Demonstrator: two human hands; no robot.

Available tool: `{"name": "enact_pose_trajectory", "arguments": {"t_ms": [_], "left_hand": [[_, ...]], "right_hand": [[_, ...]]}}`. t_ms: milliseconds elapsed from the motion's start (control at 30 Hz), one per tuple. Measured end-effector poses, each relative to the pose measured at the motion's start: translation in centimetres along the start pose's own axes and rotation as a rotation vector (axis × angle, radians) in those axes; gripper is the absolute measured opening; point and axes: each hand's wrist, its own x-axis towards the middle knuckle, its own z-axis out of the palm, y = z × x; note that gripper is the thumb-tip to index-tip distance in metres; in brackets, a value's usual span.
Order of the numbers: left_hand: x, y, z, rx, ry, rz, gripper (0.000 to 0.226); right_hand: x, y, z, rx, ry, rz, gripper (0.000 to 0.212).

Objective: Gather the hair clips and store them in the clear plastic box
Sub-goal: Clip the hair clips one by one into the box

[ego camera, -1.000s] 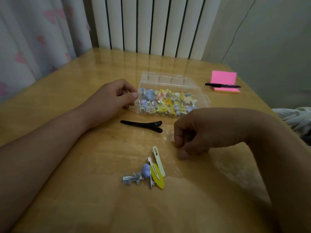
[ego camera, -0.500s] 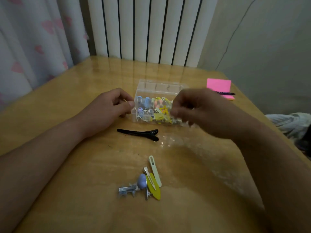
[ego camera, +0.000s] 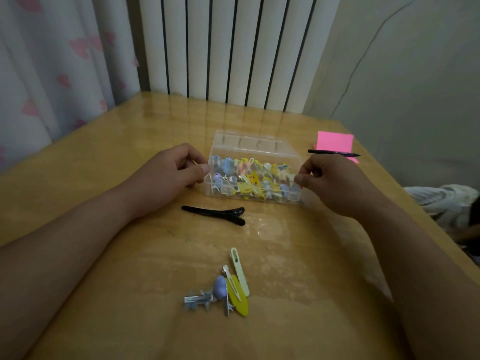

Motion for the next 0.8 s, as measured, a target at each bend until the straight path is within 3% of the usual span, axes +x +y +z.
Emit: {"name": "enact_pose_trajectory", "arguments": {"t_ms": [400,600,800], "left_hand": [[0.2,-0.2,0.0,0.014,-0.005,0.004,0.014],[0.2,0.0,0.1,0.003,0.004,-0.001,0.016],[0.0,0.1,0.1,0.002,0.008,-0.005,0.017]], "right_hand": [[0.0,-0.1,0.4,-0.167,0.082,0.002,0.015],[-0.7,-2.0,0.2,0.047,0.215,-0.103,0.010],[-2.7,-5.2,1.2,0.209,-0.034,-0.276,0.004]]}}
